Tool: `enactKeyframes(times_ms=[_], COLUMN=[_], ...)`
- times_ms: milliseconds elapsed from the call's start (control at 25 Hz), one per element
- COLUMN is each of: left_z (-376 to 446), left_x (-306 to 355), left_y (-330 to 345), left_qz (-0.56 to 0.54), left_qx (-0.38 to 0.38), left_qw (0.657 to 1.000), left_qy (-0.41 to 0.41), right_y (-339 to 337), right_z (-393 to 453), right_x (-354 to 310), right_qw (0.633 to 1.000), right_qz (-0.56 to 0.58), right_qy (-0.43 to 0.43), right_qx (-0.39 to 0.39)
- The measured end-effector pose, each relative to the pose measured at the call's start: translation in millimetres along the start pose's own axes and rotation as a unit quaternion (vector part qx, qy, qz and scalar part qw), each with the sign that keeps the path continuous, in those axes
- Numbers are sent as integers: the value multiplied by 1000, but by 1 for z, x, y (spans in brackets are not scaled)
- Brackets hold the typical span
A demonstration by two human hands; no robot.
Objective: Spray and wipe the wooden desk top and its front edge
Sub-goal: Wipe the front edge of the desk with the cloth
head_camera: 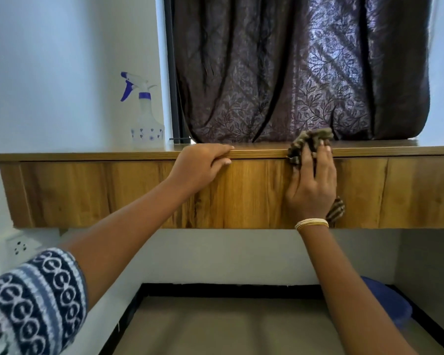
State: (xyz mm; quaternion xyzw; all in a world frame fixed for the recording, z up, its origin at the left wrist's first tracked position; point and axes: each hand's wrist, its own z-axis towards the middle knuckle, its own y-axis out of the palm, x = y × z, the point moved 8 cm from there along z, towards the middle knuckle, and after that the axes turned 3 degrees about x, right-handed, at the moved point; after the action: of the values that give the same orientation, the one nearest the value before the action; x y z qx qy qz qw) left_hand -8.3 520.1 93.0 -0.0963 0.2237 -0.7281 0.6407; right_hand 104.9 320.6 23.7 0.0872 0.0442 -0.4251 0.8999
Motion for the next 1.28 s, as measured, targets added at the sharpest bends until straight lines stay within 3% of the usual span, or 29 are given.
enactKeyframes(times_ms=[80,120,280,480,600,680,720,920,1080,1160,1280], left_z=[-2,-4,-10,-6,-8,-5,-7,-12,-16,-7,23], left_x=[-4,-6,-5,-7,-1,-5,-8,0,4,13,54], left_y=[3,4,6,2,5,5,5,5,10,16,36], left_qz=[3,-1,-3,12,13,3,2,30,52,120,125], left_qx=[35,63,152,173,162,161,171,216,209,188,118], left_qw=[999,998,988,981,974,974,974,969,972,974,983], left_qy=[7,8,33,87,158,160,151,116,91,32,-63], right_y=[0,4,22,19,10,7,7,8,12,8,-9], right_z=[-7,-11,-30,-27,-22,-27,-29,-25,-27,-26,-12], right_x=[-11,-27,-104,-115,-63,-39,-39,-54,-79,-64,13], right_qw=[994,994,998,999,996,981,977,994,994,985,991], right_qz=[-6,3,26,22,-13,-36,-42,-26,42,59,43], right_qy=[100,103,-63,-44,66,173,187,77,-101,-165,-128], right_qx=[38,47,14,23,59,83,92,72,15,-4,4])
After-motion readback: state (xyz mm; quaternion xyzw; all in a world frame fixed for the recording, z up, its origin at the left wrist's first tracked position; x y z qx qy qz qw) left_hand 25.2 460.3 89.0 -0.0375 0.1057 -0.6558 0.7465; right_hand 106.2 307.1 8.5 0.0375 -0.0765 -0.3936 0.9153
